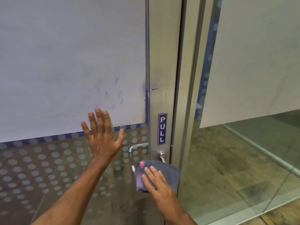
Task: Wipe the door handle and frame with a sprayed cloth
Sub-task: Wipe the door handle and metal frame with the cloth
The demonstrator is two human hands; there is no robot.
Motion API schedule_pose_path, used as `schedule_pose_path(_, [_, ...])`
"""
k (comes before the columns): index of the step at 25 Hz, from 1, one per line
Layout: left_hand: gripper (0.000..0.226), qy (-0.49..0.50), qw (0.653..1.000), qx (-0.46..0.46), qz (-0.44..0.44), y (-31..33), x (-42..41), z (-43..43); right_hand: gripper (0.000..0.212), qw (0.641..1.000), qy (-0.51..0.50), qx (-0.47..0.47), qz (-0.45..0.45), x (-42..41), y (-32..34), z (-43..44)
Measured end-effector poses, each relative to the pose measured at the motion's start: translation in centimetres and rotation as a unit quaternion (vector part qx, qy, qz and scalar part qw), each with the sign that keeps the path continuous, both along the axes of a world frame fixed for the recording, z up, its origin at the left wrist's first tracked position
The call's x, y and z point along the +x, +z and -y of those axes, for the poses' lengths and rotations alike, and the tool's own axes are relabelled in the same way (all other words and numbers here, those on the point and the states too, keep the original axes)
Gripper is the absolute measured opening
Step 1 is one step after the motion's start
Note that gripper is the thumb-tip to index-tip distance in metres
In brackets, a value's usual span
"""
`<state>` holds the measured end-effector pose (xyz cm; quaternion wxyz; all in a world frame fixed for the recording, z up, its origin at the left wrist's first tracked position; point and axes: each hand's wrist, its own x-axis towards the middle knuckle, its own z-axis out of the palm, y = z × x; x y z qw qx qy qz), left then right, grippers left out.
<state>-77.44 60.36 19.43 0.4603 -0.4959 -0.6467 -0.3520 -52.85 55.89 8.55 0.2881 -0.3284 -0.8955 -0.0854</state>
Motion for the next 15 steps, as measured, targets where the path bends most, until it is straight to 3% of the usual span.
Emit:
schedule_pose_path(3, [0.087,-0.008,1.000,-0.023,0.018,0.4,0.5,0.5,0.058,0.995,-0.013,-0.021,-0.092,3.3,-0.9,-1.8])
schedule_pose_path(5, [0.087,-0.005,0.999,-0.042,0.031,0.7,0.8,0.9,0.064,0.963,-0.043,-0.195,-0.184,5.1,-1.1,-2.1])
schedule_pose_path(7, [0.087,0.000,0.998,-0.051,0.043,0.8,1.1,1.3,0.042,0.900,-0.067,-0.310,-0.299,6.3,-1.1,-2.0])
schedule_pose_path(8, [0.087,0.003,0.997,-0.052,0.050,0.8,1.3,1.6,0.031,0.872,-0.093,-0.325,-0.354,6.7,-1.1,-2.1])
schedule_pose_path(10, [0.086,-0.003,0.995,-0.052,0.081,0.7,2.2,2.6,0.041,0.810,-0.161,-0.343,-0.448,7.3,-1.4,-2.7])
schedule_pose_path(13, [0.079,-0.071,0.989,-0.017,0.126,-1.1,6.8,4.6,0.049,0.709,-0.134,-0.390,-0.572,7.5,-0.6,-3.3])
schedule_pose_path(15, [0.071,-0.143,0.975,-0.011,0.171,-3.1,10.2,6.3,0.050,0.674,-0.105,-0.406,-0.608,6.9,0.6,-3.9])
